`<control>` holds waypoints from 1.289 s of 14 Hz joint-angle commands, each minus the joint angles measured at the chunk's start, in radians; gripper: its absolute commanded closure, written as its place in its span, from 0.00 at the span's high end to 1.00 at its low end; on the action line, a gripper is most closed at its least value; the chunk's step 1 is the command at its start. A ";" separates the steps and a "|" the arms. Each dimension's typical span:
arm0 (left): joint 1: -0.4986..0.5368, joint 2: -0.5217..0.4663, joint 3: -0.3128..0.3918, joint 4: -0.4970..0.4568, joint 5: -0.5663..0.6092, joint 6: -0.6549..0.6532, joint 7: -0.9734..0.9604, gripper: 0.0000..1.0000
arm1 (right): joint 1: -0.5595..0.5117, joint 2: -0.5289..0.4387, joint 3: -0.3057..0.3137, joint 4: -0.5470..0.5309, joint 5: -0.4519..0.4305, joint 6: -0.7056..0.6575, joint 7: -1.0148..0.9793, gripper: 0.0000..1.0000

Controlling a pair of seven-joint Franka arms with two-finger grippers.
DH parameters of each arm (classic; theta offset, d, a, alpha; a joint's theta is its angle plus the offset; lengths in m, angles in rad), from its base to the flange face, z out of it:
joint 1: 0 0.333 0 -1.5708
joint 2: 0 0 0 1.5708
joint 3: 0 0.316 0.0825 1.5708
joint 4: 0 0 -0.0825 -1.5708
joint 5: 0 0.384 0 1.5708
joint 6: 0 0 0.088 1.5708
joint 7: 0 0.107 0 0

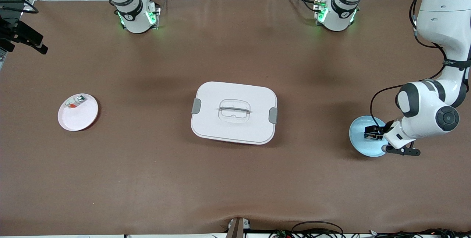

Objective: Transfer orange switch to right arm and place
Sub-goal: 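Reach the left gripper down to the black-orange switch on the blue plate, then close the left gripper on the switch and lift it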

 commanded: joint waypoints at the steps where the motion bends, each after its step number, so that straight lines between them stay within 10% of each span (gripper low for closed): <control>1: -0.001 0.024 0.004 0.018 -0.002 0.021 0.012 1.00 | -0.006 -0.009 0.016 0.000 0.002 -0.005 0.006 1.00; 18: -0.002 0.065 0.004 0.015 0.049 0.063 0.015 1.00 | 0.017 -0.011 0.011 0.000 0.000 -0.005 0.011 1.00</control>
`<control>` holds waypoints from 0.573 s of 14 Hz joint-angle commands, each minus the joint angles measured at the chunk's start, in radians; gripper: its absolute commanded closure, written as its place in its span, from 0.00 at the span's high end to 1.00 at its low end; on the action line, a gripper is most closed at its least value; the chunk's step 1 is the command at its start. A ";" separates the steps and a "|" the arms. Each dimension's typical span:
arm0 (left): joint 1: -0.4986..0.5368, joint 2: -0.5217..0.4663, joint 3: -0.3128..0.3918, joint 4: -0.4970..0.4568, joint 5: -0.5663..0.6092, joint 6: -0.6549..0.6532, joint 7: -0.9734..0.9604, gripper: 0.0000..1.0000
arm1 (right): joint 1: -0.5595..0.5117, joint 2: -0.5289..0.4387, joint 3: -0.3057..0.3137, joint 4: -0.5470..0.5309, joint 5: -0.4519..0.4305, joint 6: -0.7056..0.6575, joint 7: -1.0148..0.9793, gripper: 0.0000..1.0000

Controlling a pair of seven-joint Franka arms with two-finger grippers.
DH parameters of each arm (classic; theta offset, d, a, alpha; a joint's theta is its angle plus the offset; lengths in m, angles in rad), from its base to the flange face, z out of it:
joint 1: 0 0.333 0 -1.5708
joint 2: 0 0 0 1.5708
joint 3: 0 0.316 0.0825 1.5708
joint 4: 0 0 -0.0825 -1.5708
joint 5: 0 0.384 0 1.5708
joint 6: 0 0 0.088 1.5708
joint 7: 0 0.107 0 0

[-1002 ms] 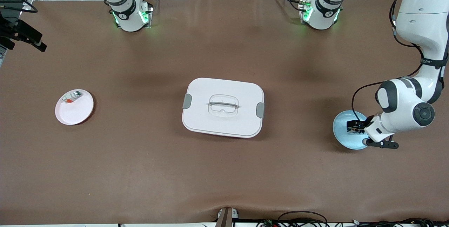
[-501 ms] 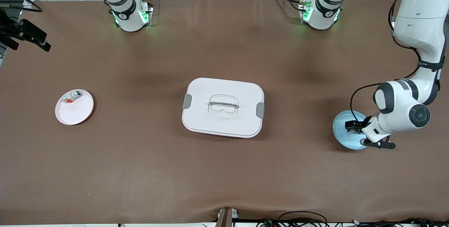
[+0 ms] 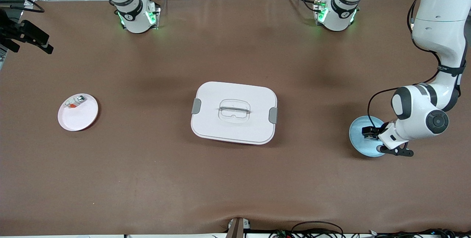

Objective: Transfer orange switch to right arm and place
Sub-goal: 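Close the left gripper on the switch and lift it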

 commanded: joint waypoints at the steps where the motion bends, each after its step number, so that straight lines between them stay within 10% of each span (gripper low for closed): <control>1: -0.005 0.016 0.001 0.013 0.013 0.019 0.005 1.00 | 0.003 -0.011 0.000 0.000 0.000 -0.004 0.009 1.00; 4: -0.006 0.019 0.001 0.013 0.007 0.019 0.000 1.00 | 0.000 -0.009 0.000 0.000 0.000 -0.005 0.009 1.00; 8: -0.005 0.020 0.001 0.013 0.000 0.028 -0.007 0.49 | 0.003 -0.011 0.000 0.000 0.003 0.003 0.012 1.00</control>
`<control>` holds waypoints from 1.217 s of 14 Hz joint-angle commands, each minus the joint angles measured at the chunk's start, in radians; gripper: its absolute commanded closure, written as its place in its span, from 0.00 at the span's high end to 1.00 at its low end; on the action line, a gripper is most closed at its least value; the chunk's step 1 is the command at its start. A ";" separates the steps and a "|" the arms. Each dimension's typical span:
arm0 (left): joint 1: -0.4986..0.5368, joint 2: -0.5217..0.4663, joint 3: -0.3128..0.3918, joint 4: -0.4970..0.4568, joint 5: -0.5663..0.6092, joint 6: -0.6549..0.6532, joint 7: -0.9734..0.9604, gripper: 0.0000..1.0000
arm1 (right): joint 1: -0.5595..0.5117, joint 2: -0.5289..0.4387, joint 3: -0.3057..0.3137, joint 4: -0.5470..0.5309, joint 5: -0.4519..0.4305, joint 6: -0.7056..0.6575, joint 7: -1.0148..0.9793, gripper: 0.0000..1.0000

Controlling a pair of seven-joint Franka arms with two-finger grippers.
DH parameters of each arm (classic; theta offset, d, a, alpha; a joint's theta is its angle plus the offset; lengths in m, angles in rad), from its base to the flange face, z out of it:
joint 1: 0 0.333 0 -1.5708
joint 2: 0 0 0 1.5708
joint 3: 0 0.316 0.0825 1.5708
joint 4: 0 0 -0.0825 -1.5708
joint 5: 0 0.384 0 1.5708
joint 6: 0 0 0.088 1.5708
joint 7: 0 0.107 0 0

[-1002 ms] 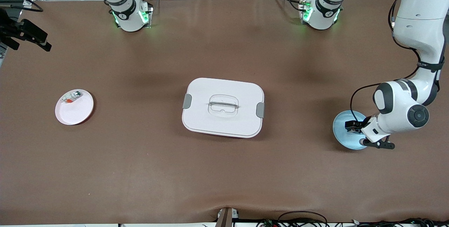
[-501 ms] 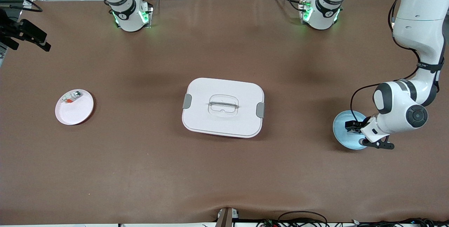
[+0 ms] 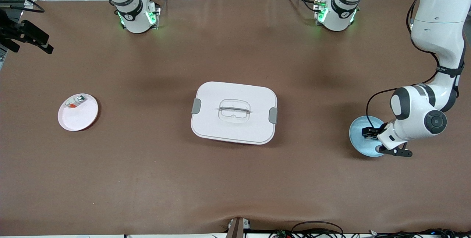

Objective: Transfer orange switch to right arm and place
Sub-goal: 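Close the left gripper on the switch and lift it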

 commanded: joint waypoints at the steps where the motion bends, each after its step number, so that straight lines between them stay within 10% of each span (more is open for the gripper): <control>1: -0.004 0.011 0.003 0.014 0.000 0.012 -0.013 0.34 | 0.001 -0.011 0.000 0.000 0.004 0.001 0.015 1.00; 9: 0.006 -0.077 -0.002 0.017 0.000 -0.058 -0.018 0.26 | 0.004 -0.011 0.000 -0.001 0.004 0.002 0.015 1.00; 17: 0.009 -0.300 -0.002 0.019 -0.057 -0.402 -0.019 0.26 | 0.009 -0.011 0.006 -0.011 0.004 0.012 0.015 1.00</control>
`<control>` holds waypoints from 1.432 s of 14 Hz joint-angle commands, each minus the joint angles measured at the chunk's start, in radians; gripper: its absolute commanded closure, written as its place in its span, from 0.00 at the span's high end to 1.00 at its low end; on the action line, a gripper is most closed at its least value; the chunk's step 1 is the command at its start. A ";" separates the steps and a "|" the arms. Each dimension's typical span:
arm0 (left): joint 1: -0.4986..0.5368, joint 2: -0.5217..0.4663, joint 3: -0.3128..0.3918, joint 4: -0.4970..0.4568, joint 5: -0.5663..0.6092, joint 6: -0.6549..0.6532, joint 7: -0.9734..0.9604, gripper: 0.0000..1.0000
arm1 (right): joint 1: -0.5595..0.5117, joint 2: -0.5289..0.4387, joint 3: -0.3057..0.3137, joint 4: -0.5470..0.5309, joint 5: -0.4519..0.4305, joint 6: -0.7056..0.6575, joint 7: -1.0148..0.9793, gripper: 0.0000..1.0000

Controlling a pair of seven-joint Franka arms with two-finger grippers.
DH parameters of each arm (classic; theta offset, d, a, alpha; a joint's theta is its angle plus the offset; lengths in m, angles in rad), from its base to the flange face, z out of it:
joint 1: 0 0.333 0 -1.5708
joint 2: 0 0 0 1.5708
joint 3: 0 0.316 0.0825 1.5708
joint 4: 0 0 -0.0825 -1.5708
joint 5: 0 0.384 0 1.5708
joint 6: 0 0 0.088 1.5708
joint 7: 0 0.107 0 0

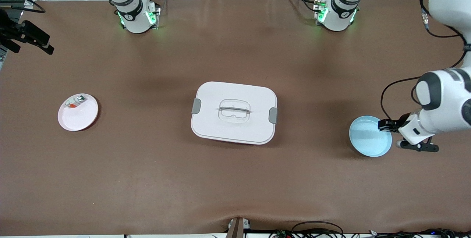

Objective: Transfer orange switch to right arm and place
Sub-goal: 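Carry the switch over the white box while the right gripper reaches in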

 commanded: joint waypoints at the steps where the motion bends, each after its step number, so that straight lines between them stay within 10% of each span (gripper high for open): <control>1: 0.001 -0.104 -0.002 -0.019 -0.038 -0.136 -0.011 0.26 | 0.010 -0.011 0.003 -0.009 0.004 0.003 0.013 1.00; 9: -0.005 -0.330 -0.045 -0.019 -0.242 -0.443 -0.200 0.26 | 0.005 -0.014 -0.004 -0.023 0.002 0.019 0.013 1.00; 20: -0.008 -0.384 -0.258 0.074 -0.492 -0.469 -0.650 0.26 | -0.012 0.038 -0.007 0.002 0.031 0.085 0.013 1.00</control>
